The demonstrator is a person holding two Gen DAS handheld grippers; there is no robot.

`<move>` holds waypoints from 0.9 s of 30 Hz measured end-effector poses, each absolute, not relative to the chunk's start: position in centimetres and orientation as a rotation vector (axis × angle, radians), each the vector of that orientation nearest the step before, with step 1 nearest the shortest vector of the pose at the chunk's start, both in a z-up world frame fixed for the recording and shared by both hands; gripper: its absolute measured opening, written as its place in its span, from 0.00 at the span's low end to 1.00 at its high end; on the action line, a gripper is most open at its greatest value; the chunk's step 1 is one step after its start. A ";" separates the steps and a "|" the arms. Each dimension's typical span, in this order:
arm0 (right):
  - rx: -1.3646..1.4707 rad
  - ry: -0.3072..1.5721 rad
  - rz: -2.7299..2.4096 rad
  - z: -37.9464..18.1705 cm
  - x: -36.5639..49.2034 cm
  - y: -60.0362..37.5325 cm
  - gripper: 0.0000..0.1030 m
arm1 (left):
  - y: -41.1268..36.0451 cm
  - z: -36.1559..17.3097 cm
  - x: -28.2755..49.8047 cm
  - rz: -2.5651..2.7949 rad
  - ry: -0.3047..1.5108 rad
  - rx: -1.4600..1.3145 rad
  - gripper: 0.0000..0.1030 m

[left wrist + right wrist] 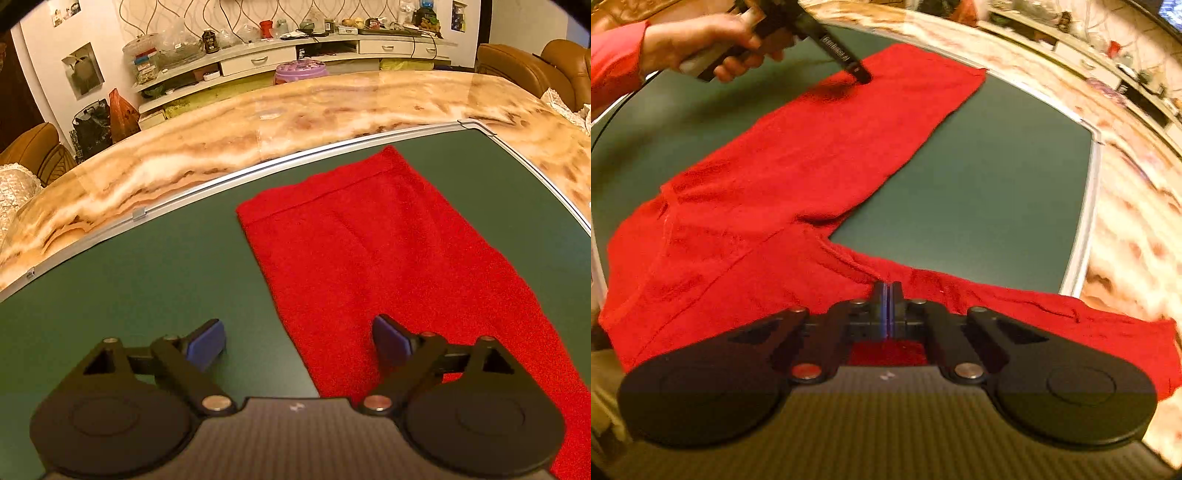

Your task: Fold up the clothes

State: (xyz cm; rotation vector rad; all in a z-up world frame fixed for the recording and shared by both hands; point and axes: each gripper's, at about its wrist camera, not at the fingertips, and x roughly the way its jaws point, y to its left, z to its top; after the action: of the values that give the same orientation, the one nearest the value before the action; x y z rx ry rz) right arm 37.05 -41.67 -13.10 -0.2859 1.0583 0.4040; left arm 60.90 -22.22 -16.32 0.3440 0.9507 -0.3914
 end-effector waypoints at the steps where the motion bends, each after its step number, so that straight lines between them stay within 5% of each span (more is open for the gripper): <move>1: -0.281 1.058 0.390 -12.8 36.7 -41.8 0.02 | -22.3 -16.3 60.9 -0.390 0.950 0.348 0.90; 14: -0.240 1.046 0.298 -13.6 38.1 -42.2 0.03 | -22.2 -16.2 60.3 -0.392 0.924 0.377 0.91; 17: -0.256 1.020 0.301 -14.6 38.6 -41.8 0.06 | -22.0 -15.9 60.1 -0.407 0.920 0.367 0.83; 19: -0.269 1.020 0.284 -14.4 38.6 -41.8 0.19 | -22.0 -15.4 59.5 -0.414 0.914 0.355 0.79; 27: 0.139 0.932 0.159 -11.7 35.0 -51.5 0.26 | -22.9 -10.6 49.4 -0.665 0.824 0.211 0.82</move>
State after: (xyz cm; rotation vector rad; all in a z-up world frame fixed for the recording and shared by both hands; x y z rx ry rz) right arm 35.05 -51.51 -11.71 0.1391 0.9321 0.1589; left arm 49.40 -22.95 -10.61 0.2109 0.8242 -0.6647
